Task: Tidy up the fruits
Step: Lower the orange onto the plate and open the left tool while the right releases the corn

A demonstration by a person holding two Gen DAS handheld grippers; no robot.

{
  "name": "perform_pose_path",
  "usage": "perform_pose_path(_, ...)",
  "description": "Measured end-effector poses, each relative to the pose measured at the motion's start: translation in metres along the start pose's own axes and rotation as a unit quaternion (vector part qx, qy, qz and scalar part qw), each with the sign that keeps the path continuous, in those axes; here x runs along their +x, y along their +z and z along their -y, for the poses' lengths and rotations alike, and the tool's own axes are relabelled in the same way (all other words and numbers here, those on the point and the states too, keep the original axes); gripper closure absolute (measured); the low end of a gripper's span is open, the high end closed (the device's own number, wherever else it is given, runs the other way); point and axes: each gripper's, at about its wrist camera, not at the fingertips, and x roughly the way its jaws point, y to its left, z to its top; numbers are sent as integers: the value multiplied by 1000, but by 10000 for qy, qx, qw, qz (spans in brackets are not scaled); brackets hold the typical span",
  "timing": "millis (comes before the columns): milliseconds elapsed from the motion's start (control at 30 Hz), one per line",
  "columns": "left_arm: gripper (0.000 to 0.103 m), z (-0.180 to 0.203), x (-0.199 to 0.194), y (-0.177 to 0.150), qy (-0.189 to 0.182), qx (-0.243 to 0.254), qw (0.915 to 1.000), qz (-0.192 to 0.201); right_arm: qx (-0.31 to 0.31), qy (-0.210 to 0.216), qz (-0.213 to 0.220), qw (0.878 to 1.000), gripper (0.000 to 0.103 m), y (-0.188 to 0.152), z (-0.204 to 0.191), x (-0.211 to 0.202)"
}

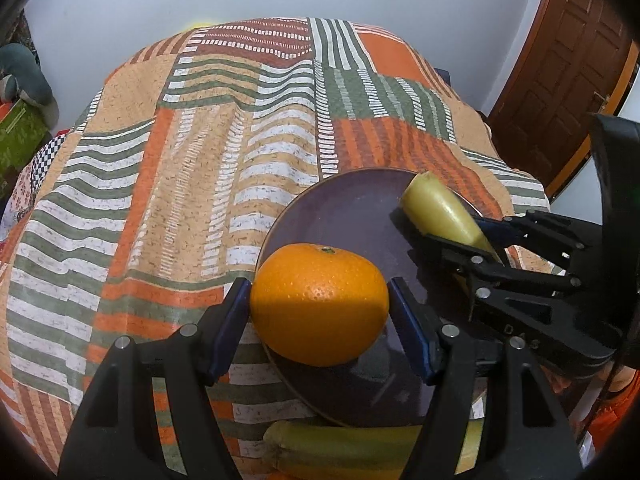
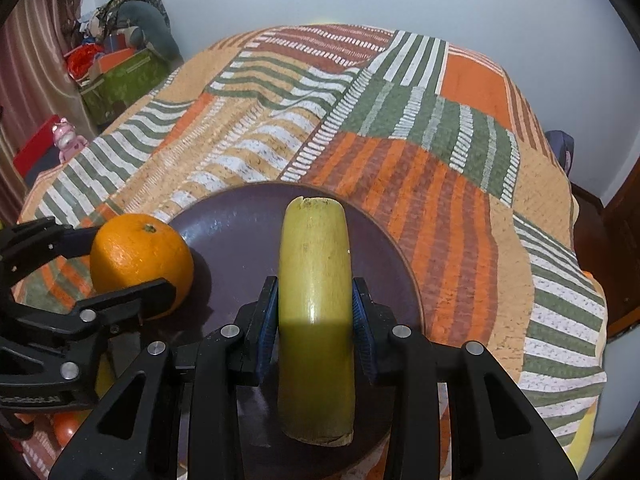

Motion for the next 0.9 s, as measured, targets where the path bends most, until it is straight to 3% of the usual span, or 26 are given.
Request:
perform_pose_path(333,33,4,-1,0,104,45,9999,-45,-165,-146,219,9995,67,2,-9,-13)
perform_pose_path(400,30,5,-10,0,149,55,9998,114,-208,-178,299,9992,65,1,-11,-21)
perform_pose_path(467,19,6,-24,1,251,74,9990,350,-223,-208,386,9988,64,0,-13,-31)
perform_pose_path(533,18,6,-38,1,296,61,9981,538,-195,-184,441,9987,63,-1,-14,-40)
perform_pose_path(600,18,5,-48,1,296,50,9978,588,-140,-138,540,9983,60,-3,-15,-53)
perform_pose_path(667,18,4,-61,0,315,38,9973,656,-104,-125,662,9977,49,-7,-17,-65)
perform_pose_path(900,11,-6,-104,-21,568,5,9948,849,-365,28,890,9954,40,-26,-41,-98)
